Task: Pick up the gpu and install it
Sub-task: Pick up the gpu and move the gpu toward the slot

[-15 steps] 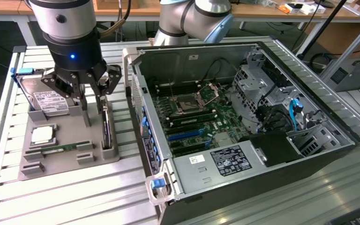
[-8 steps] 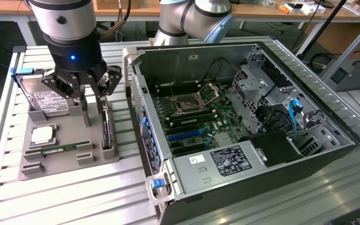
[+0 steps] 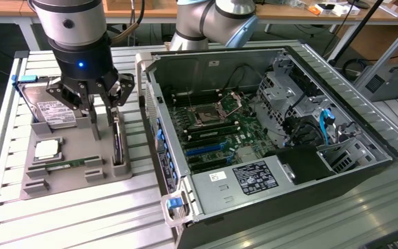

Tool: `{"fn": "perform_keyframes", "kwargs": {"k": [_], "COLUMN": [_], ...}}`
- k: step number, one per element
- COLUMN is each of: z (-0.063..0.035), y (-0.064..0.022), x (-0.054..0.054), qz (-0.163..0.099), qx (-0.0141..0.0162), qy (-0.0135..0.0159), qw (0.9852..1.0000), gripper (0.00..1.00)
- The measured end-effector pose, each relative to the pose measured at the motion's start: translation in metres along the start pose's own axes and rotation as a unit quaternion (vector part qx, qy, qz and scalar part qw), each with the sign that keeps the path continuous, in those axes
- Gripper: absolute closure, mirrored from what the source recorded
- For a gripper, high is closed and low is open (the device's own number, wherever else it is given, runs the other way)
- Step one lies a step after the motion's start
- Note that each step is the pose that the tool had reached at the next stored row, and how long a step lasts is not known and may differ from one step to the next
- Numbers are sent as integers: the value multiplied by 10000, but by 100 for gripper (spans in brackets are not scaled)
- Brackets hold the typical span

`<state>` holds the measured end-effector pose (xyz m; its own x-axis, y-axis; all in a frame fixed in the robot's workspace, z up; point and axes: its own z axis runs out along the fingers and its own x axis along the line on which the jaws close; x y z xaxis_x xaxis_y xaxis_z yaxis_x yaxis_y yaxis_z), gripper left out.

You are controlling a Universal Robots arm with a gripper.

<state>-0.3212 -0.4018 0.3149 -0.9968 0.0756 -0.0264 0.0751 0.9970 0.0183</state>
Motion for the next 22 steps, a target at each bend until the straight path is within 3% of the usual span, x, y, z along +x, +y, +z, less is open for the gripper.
{"fn": "perform_keyframes", "kwargs": {"k": [22], "z": [45], "y": [-3], "x": [1], "qz": [0], "qx": [0], "qy": [0], "qw": [10000], "gripper": [64]}}
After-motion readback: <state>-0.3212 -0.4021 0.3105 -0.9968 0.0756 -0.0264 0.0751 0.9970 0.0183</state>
